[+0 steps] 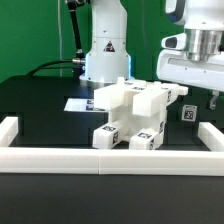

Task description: Assemble chair

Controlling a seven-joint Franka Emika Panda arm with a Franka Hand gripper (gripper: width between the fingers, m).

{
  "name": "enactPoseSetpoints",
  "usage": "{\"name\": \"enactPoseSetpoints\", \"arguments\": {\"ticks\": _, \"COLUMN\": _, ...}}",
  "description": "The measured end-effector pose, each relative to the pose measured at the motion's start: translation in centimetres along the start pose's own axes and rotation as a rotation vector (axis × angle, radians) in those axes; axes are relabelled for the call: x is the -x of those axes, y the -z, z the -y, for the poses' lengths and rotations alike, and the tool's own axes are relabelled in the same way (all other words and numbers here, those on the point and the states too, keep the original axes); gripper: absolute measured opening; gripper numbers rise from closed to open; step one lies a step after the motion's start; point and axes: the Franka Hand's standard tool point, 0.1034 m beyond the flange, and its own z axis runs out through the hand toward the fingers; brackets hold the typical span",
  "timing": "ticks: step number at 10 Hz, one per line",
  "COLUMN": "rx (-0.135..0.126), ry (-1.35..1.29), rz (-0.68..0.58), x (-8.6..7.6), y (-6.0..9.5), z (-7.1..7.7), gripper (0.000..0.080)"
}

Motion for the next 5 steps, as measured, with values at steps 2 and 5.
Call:
{"name": "enactPoseSetpoints", "arguments": {"ticks": 2, "rx": 0.012, "ry": 0.010, "rz": 0.000, "x": -0.01, "y": -0.50, "z": -0.27, "gripper": 0.0649}}
{"name": "enactPoseSetpoints", "arguments": {"ticks": 5, "rx": 0.025, "ry": 0.048, "rz": -0.001, "x": -0.59, "y": -1.14, "z": -0.65, "gripper": 0.0649}}
